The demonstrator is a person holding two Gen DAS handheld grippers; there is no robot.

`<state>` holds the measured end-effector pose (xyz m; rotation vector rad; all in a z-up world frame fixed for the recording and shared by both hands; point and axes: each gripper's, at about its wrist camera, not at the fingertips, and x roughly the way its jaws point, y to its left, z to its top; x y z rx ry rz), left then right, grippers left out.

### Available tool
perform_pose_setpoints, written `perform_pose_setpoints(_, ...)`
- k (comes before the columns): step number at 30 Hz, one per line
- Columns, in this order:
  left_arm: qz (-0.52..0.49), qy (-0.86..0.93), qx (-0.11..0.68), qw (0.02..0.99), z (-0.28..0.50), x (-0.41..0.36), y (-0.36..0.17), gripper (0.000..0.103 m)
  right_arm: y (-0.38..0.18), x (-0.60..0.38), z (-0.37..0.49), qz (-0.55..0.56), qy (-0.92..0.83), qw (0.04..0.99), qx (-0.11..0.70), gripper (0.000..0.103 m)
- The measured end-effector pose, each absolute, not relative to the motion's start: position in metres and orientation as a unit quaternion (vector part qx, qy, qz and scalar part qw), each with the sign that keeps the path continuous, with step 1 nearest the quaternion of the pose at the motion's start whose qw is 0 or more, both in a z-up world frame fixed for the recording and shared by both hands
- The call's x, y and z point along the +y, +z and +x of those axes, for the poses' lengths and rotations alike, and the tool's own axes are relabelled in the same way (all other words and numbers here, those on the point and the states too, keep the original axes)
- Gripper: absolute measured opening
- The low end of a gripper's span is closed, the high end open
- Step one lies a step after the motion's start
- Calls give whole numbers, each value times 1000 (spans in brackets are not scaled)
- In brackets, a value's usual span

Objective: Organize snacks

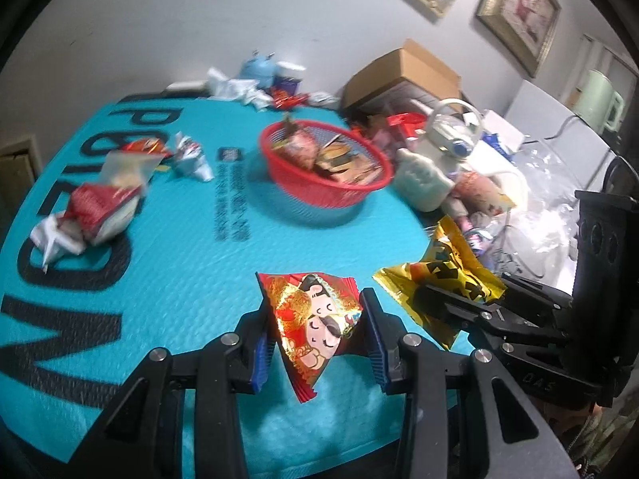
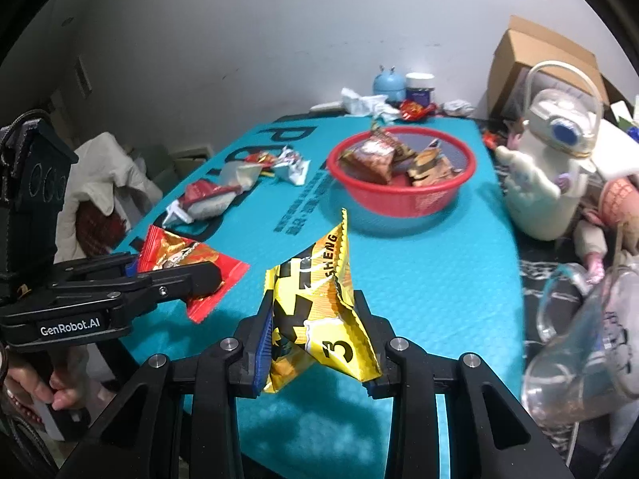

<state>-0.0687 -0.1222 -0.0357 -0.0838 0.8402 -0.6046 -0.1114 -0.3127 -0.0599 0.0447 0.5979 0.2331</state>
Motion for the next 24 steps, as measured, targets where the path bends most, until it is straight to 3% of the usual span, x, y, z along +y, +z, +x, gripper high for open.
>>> perform_pose_setpoints(24,21,-359,307,881,-5,-197,44,39,16,-373,-75,17,47,974,220,34)
